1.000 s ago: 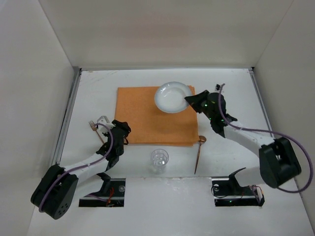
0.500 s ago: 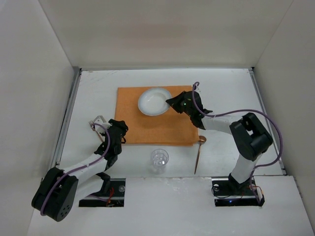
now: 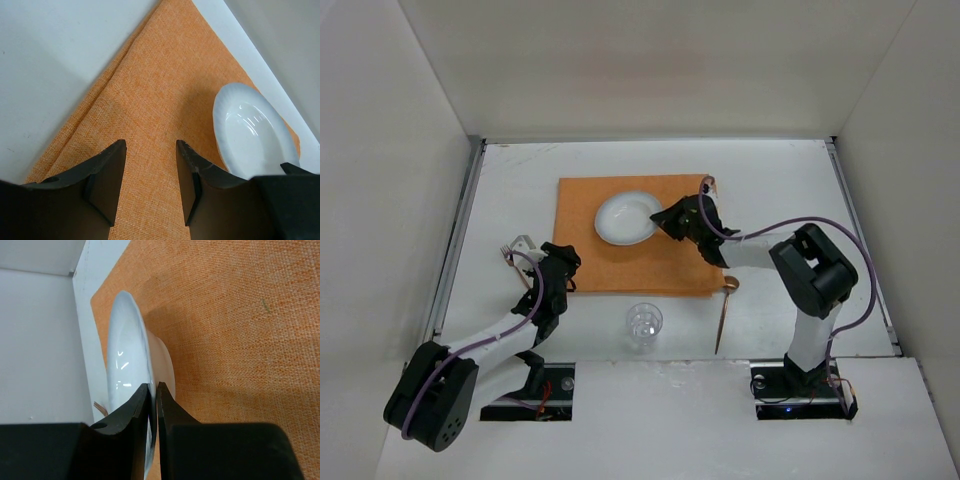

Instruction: Set the dinner table for one person

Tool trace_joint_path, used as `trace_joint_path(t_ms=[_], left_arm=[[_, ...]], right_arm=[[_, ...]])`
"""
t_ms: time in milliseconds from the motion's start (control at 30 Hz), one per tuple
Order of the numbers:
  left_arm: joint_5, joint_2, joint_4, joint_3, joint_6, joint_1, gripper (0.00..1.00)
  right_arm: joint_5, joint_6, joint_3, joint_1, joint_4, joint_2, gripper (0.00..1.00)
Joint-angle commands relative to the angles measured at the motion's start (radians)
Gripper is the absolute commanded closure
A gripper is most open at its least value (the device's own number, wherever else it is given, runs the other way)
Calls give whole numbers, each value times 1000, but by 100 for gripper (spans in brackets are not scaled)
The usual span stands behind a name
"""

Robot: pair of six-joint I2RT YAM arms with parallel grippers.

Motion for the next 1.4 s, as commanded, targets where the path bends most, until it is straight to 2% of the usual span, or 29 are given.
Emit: trace_joint_path(t_ms=[0, 233, 400, 500, 700, 833, 867, 900, 1033, 1067, 1133, 1200, 1233, 1300, 1367], left_arm=[[-6, -17, 24, 1, -5, 0, 59], [3, -8, 24, 6, -6, -1, 59], [3, -23, 24, 1, -5, -1, 58], [6, -18, 24, 3, -6, -6, 58], [11, -43, 7, 4, -2, -12, 58], [14, -40, 4, 15, -2, -23, 58], [21, -38, 2, 18, -2, -29, 58], [32, -44, 1, 18, -2, -32, 58], [44, -101, -18, 23, 7, -49, 59], [44, -116, -25, 23, 17, -56, 59], [37, -145, -36, 24, 33, -82, 59], [17, -152, -35, 35, 53, -108, 59], [9, -147, -33, 39, 64, -122, 59], [-2, -138, -30, 44, 75, -144, 59], [-5, -130, -25, 47, 73, -156, 59]], right_arm=[[-4, 44, -2, 8, 160, 7, 84], [-21, 41, -57, 5, 146, 16, 79], [-6, 22, -105, 5, 106, -34, 56], [3, -15, -111, 6, 44, -73, 48], [118, -110, -186, 45, -82, -240, 36], [190, -214, -238, 100, -232, -427, 35], [210, -246, -240, 120, -295, -471, 36], [232, -281, -233, 138, -367, -513, 42], [293, -396, -170, 233, -681, -645, 81], [290, -421, -151, 258, -751, -666, 87], [257, -464, -101, 311, -892, -699, 89], [229, -490, -39, 379, -1017, -709, 83], [233, -492, -6, 414, -1074, -712, 76], [246, -490, 46, 466, -1141, -706, 53], [249, -492, 70, 497, -1156, -687, 44]])
